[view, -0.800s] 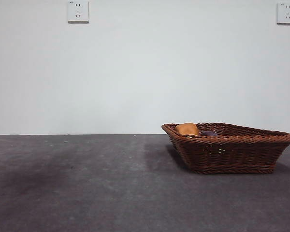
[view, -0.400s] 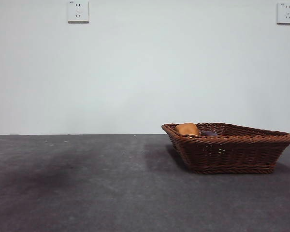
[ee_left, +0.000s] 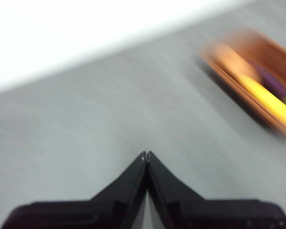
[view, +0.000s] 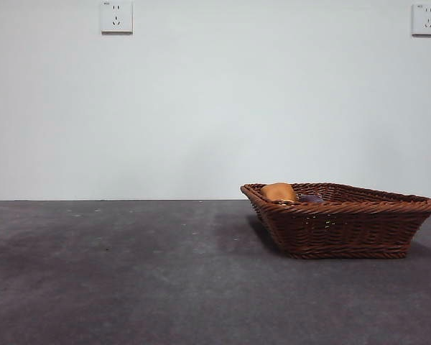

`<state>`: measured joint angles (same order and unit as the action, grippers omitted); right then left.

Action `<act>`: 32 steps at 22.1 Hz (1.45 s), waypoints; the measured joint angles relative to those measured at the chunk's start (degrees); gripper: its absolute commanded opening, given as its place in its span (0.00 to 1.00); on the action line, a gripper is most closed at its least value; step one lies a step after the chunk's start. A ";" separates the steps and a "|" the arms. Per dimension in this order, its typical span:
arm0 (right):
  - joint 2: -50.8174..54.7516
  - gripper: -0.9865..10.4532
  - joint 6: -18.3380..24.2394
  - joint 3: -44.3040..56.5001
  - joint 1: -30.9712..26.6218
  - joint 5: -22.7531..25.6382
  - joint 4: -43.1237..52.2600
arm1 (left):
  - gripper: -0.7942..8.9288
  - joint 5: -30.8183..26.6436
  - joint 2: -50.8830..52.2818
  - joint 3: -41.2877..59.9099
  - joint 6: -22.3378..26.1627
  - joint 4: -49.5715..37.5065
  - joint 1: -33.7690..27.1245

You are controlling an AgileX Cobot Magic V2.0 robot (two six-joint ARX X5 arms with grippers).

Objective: Help me put the vegetables on the table into the basket

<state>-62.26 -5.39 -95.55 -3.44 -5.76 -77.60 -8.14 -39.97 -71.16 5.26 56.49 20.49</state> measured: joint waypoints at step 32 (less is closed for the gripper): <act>-25.03 0.09 0.00 0.00 0.00 0.00 37.20 | 0.08 9.46 39.60 70.12 -6.38 -46.34 -21.14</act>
<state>-87.29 -5.39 -95.55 -3.44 -5.76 -40.40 1.32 -0.36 -1.04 -1.13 10.15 -0.64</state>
